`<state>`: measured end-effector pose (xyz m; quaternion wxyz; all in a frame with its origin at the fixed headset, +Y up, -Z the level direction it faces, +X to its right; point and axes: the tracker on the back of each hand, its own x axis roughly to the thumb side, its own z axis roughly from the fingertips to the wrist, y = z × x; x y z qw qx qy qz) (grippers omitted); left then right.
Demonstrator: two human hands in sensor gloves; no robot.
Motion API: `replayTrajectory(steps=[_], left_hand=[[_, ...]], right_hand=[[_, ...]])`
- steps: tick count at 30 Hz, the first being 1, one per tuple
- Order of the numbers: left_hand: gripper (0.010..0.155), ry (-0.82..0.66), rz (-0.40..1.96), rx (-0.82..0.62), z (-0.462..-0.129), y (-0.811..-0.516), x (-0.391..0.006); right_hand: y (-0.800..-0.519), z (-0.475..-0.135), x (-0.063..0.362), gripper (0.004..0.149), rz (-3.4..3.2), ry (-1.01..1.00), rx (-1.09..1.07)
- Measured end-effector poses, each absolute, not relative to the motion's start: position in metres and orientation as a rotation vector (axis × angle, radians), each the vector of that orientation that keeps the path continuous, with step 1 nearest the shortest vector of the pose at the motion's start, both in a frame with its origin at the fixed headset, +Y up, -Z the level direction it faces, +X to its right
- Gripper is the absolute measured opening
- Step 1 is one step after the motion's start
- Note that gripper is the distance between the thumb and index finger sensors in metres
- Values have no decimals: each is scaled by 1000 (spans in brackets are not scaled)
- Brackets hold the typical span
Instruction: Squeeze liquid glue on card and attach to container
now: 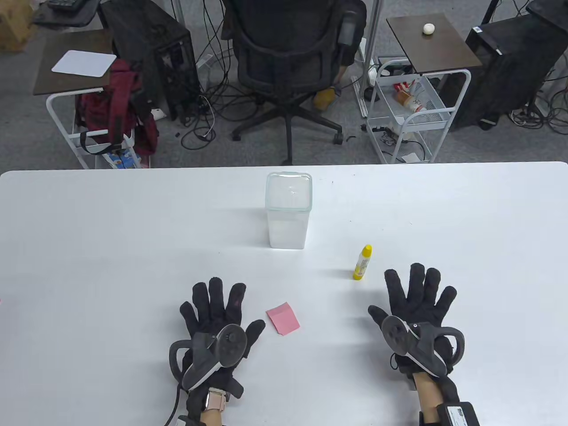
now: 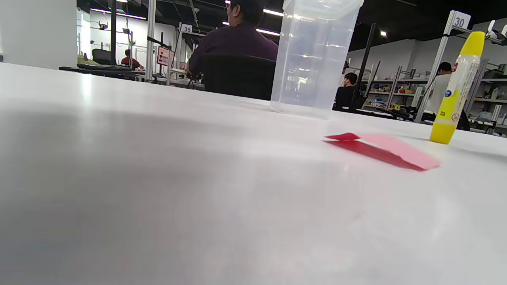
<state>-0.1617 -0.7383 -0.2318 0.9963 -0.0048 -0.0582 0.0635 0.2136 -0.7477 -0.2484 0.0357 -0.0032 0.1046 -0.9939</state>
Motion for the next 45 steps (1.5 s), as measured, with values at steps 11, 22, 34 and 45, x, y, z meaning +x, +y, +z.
replayTrajectory(steps=[11,22,34,45], left_hand=[[88,-107,125,-32,-232,-737,-161],[91,-14,256,42,-240,-695,-147],[106,68,84,85,-302,-581,-68],[113,193,59,-42,-392,-593,-24]], right_hand=[[-748,-249,213,83,-3048,291,-4],[-748,-245,214,83,-3066,292,17],[-751,-249,228,82,-3176,252,43],[-752,-255,253,81,-3179,254,91]])
